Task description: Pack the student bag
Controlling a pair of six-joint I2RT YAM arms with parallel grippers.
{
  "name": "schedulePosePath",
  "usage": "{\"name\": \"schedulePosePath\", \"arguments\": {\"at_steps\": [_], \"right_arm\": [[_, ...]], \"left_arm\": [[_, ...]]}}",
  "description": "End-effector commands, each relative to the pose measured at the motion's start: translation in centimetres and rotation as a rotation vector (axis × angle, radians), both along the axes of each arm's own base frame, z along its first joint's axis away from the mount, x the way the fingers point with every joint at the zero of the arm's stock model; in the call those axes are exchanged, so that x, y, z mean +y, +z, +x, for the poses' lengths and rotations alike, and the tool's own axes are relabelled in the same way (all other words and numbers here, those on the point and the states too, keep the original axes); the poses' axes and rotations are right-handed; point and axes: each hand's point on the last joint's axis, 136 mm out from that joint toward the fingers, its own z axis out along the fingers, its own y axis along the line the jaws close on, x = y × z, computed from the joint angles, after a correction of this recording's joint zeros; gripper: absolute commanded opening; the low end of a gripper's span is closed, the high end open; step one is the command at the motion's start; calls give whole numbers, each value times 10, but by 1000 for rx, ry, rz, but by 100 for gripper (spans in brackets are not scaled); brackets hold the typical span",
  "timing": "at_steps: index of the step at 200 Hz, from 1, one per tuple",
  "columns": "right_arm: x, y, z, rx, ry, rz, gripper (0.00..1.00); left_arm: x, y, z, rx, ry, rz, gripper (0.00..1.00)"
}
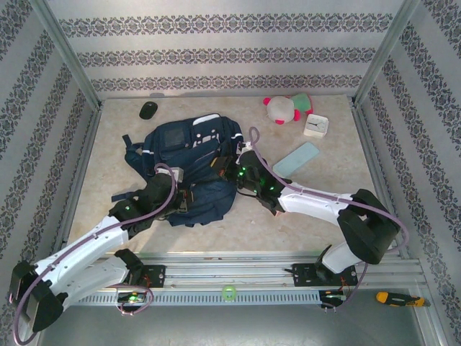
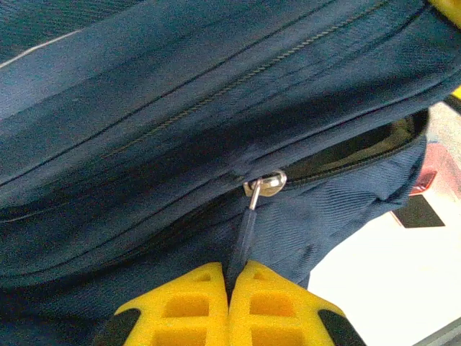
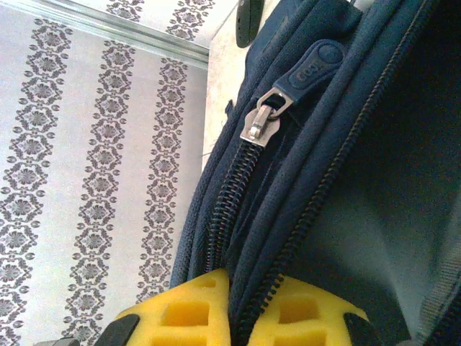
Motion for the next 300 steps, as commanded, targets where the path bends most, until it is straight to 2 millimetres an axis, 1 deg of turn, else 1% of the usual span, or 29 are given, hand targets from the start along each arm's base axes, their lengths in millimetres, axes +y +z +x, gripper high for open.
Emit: {"name": "schedulePosePath", "arguments": {"at_steps": [1,34,54,69,89,99,107,113,122,130,140,157,173,187,195,206,227,237,264,276,288,300], "right_arm": [[-17,49,3,-109,2,77,0],[-25,57,1,-87,58,121,0],[-32,54,2,-72,74,129,0],[-39,50,6,-55,90,131,0],[-48,40,11,-36,107,121,0],[-51,37,13,-40,123,109,10],[-53,36,12,-47,141,97,25],[-54,35,12,-56,154,84,34],[-59,32,10,-67,167,54,43],[-66,27,8,-68,169,13,49],[-78,21,4,-77,167,-61,53],[-98,15,-4,-132,163,-230,55],[-113,18,-12,-242,180,-397,56],[-116,22,-19,-358,229,-535,56],[-113,26,-23,-437,269,-607,57],[-102,28,-31,-556,353,-686,58],[-62,28,-49,-788,566,-778,62],[-43,23,-54,-869,657,-799,62],[4,11,-61,-1024,851,-807,63],[21,3,-62,-1079,915,-811,63],[33,-4,-60,-1118,947,-816,63],[42,-15,-56,-1140,973,-834,62]], "left_arm": [[42,-20,-3,21,103,153,0],[53,-29,-4,24,90,193,0],[58,-36,-5,42,81,200,0],[56,-40,-5,49,55,180,0],[44,-36,-4,18,-26,132,0],[37,-32,-3,-5,-58,106,0],[32,-30,-2,-25,-93,84,0],[28,-27,-1,-40,-116,69,0],[24,-25,0,-56,-137,55,0],[22,-25,1,-67,-151,47,0],[19,-24,2,-76,-172,38,0],[14,-24,3,-84,-201,20,0],[9,-22,3,-90,-229,-6,0],[5,-20,3,-95,-246,-20,0],[4,-18,3,-100,-253,-26,0],[2,-16,3,-111,-266,-34,0],[-1,-11,2,-121,-283,-49,0],[-2,-9,2,-126,-285,-54,0],[-4,-2,0,-143,-301,-75,0],[-6,1,0,-152,-308,-84,0],[-6,2,-1,-159,-310,-86,0],[-6,4,-2,-165,-314,-86,0]]}}
